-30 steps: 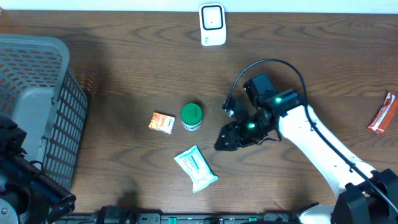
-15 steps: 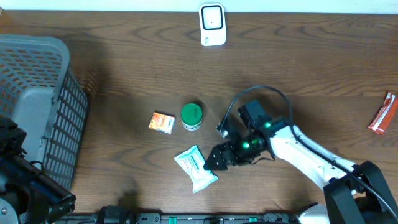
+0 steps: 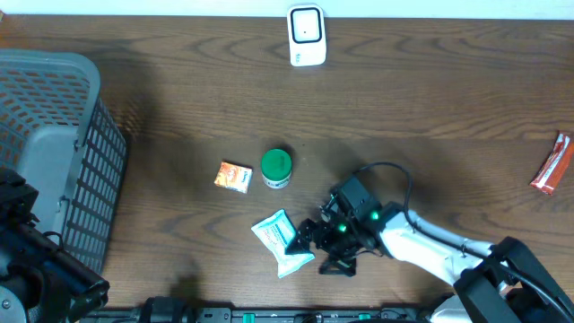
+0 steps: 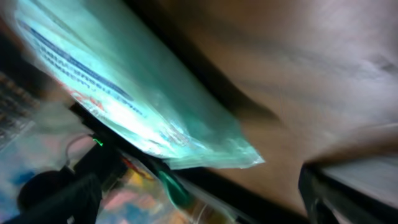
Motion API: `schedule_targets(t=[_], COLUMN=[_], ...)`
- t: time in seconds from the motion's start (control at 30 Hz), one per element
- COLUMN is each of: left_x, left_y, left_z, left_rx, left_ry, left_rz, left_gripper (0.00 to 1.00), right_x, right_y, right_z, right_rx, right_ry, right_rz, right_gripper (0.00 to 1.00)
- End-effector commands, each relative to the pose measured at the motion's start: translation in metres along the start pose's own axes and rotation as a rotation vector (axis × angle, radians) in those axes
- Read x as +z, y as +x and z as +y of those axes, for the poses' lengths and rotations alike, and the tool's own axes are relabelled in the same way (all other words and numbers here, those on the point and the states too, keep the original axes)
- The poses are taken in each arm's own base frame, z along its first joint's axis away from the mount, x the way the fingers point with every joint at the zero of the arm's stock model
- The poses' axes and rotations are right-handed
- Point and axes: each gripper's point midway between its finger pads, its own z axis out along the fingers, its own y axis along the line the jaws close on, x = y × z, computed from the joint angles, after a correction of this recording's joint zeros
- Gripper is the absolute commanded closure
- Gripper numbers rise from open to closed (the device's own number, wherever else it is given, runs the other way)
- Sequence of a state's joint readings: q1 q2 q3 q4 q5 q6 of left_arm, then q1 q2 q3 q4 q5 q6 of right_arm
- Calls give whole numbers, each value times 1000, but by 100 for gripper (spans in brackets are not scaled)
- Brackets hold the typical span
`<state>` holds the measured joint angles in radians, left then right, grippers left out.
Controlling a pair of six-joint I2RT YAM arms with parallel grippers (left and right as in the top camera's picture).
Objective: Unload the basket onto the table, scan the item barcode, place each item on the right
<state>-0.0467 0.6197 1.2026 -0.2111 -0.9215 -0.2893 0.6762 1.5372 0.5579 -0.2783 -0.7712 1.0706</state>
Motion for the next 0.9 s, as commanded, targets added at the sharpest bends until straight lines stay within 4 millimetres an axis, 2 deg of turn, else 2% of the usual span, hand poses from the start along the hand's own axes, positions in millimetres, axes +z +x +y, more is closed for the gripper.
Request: schedule_targets(t=[0.0,0.07,0.1,0.13,0.17,0.2,0.23,0.27,0.47,0.57,0.67,0.77,0.87], left_x=[0,0,0,0,0,0,0,0,0,0,0,0,0], left_y=[0,0,0,0,0,0,0,0,0,0,0,0,0], left_z=[1,1,1,1,0,1,0,0,1,1,1,1,0], left_rx=[-6,-6,-6,-6,-6,-6,-6,-6,-6,-6,-6,-6,-6], left_ry=[-1,-1,-1,-1,-1,-1,-1,-1,-1,-1,-1,-1,-1], left_rz=[-1,-1,-1,-1,-1,-1,-1,-1,-1,-1,-1,-1,-1], left_gripper=[39,39,39,39,39,39,39,39,39,39,39,39,39], right_x=[18,24,26,28,30,30,30,29,17,9,-8,-40,-95], right_y=[-15,-18,-19,-19,-18,-19,-23,-26,-57,-61,-62,-68,-73], right_z=[-41,-44,-47,-52,-56,-55,-52,-50,-33,-19,-3,6,7], right_rx=[280,320,338,357,387,399,386,378,171,91,0,-93,-205], right_ry=[75,48,45,49,50,39,23,13,-11,-37,-77,-82,-25], right_rz=[-152,-197,-220,-239,-253,-263,-282,-298,-470,-487,-524,-636,-852], right_gripper=[1,1,6,16,39,68,92,99,99,98,99,98,98])
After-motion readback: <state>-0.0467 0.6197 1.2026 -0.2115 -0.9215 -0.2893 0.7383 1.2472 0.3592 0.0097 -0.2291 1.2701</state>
